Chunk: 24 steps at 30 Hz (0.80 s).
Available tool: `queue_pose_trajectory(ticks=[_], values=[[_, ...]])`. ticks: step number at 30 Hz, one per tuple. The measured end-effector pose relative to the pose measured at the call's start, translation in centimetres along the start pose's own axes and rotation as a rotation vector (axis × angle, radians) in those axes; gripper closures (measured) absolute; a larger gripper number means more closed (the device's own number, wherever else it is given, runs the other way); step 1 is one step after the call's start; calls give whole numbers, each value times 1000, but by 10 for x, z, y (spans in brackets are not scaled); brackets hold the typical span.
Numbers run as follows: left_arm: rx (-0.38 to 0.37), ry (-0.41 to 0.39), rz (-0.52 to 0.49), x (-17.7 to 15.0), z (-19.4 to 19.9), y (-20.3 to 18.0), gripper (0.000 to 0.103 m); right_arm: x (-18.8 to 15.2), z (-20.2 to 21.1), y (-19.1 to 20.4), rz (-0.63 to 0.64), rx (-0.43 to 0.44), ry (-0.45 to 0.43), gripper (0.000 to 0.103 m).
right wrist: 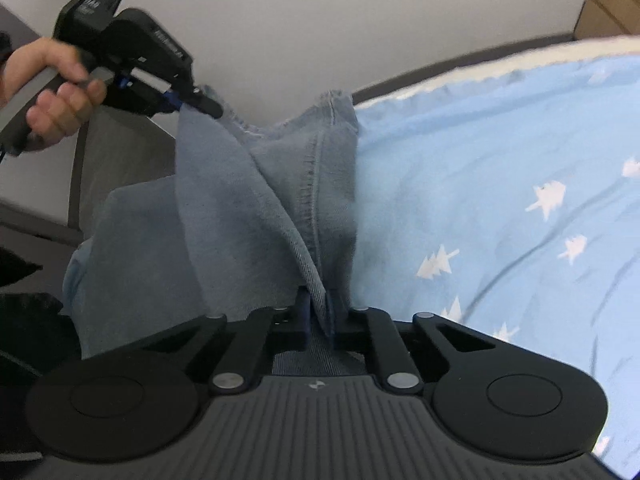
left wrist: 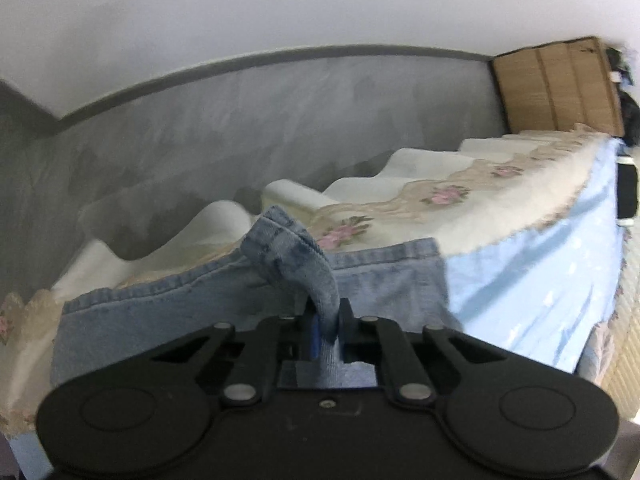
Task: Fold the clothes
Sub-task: 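Fold the jeans leg over with the right gripper toward the left gripper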
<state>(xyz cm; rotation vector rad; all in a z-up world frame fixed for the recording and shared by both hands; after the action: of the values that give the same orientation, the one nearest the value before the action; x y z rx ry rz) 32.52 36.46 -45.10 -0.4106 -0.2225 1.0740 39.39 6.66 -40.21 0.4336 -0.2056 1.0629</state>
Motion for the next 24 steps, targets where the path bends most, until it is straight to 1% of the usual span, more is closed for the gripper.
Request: queue_pose_trajectory(ticks=[5,8,11,15,18,22,23,24], values=[[-40,-64,-31,-9,35,-20,97,-7,25,14,51,-53,-66,97],[-75,-97,-32,-15,59,-30,98,-12,42,25,79,-69,-102,97],[-116,-120,-29,-23,84,-39,98,-20,59,39,117,-67,-129,97],[-159,-128,-17,-38,116,-49,98,-28,78,50,168,-55,-156,97],[-168,-130,-20,-50,132,-57,98,-27,94,45,186,-77,-181,98],[-174,-137,-19,-49,133,-73,98,-9,120,32,187,-90,-229,98],[-175,-139,-19,-49,133,-77,98,-5,122,25,188,-100,-240,98],[-176,-141,-19,-49,134,-81,98,0,115,23,188,-113,-246,98]])
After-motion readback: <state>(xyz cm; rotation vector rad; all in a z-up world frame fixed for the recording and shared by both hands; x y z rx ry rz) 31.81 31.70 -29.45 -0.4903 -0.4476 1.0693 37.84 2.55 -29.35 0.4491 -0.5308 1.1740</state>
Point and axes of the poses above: each gripper's, at about its wrist camera, not at the fingertips, and z roughly against the way its jaws point, y to its left, x to its top, the point moved 10 cm from there along -z, roughly the way its jaws point, and after that the axes turned 5 degrees about -y, right-handed, at the moved point
